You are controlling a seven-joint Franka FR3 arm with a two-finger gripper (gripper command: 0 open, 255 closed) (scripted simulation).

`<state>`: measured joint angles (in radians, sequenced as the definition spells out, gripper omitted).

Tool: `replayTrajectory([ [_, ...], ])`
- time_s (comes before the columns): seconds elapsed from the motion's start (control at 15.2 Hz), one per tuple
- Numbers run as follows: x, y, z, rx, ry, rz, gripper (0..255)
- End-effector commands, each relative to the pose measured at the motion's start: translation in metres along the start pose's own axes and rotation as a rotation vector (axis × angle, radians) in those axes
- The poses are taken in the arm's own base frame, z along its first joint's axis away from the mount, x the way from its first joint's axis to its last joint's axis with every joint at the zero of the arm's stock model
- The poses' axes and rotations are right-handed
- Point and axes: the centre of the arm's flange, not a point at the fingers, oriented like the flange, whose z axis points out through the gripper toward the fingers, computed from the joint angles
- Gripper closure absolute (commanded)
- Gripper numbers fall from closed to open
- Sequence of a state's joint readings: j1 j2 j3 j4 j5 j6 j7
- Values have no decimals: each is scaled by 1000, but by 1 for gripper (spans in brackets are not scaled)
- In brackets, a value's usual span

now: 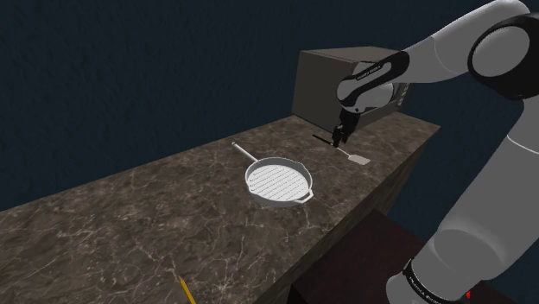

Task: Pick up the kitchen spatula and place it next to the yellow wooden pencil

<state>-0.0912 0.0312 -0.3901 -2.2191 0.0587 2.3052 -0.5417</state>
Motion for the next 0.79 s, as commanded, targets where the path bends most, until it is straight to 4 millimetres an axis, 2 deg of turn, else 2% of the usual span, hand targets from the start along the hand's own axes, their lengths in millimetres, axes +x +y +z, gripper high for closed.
replayTrajectory([
  [0.0,-17,-3,-9,-4,-2,27,0],
  [0.07,-28,-5,-14,-7,-3,44,0],
  [0.13,-29,-5,-14,-7,-3,45,0],
  [0.59,-29,-5,26,-7,-3,45,0],
  [0.73,-29,-5,26,-7,-3,45,0],
])
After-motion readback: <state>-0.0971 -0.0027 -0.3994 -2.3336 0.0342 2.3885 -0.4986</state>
